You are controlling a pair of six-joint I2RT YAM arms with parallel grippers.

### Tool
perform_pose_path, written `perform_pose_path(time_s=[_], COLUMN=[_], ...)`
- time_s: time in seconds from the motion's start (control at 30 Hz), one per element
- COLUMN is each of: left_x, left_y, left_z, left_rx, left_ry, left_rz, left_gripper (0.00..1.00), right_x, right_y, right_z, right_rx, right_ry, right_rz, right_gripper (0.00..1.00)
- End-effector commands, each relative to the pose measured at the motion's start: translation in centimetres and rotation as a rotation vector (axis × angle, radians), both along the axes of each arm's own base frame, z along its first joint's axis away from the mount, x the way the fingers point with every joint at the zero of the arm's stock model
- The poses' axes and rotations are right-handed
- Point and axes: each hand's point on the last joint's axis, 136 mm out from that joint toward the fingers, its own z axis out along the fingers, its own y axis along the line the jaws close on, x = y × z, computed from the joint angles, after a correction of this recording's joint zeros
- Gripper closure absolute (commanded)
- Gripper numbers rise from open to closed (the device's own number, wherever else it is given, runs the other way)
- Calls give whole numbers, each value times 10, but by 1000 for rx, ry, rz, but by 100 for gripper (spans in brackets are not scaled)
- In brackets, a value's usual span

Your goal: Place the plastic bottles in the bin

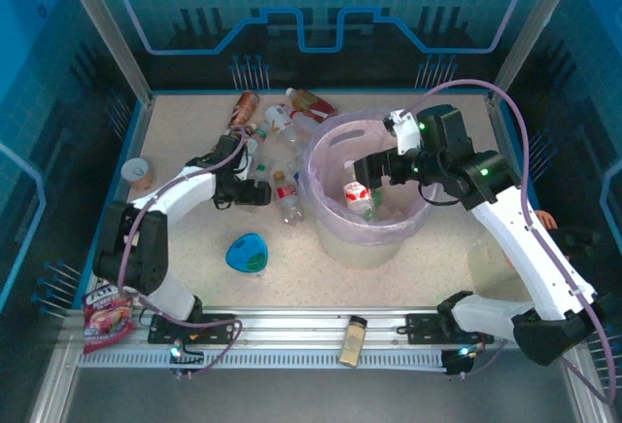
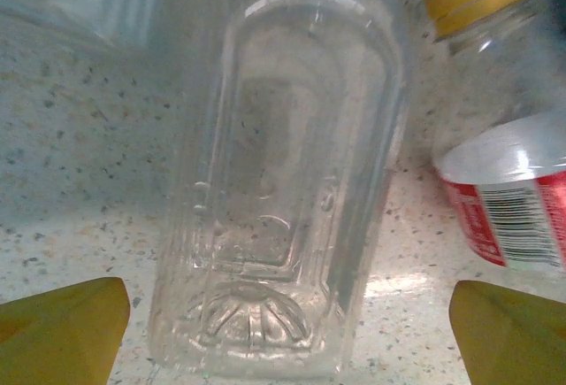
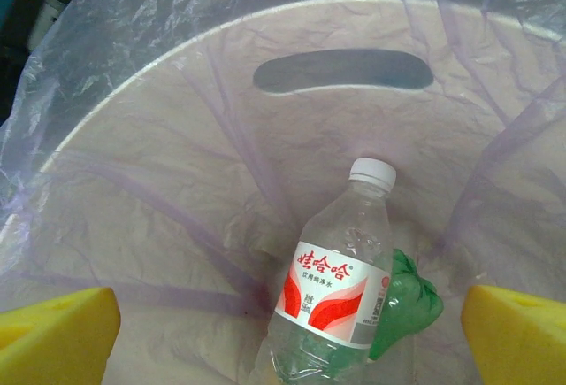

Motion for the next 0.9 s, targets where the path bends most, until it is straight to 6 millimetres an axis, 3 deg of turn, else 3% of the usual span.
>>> perform_pose_path(time_s=[0.0, 0.2, 0.47, 0.7, 0.87], left_x=[2, 7, 9, 10, 9], left_y=[3, 2, -3, -3, -7], left_z=[-13, -32, -27, -5, 27], left_rx=[66, 119, 139, 134, 86], left_ry=[30, 61, 31, -26, -98], left_rz=[-9, -29, -53, -50, -41], left_gripper=[5, 12, 31, 43, 43], right_x=[-4, -8, -13, -13, -10], right_y=[-7, -10, -13, -13, -6], right_z=[5, 4, 15, 25, 39], right_rx=[26, 31, 46, 62, 92], right_ry=[-13, -12, -33, -71, -97], right_rz=[-25, -36, -34, -36, -7], right_gripper=[0, 0, 0, 1, 2])
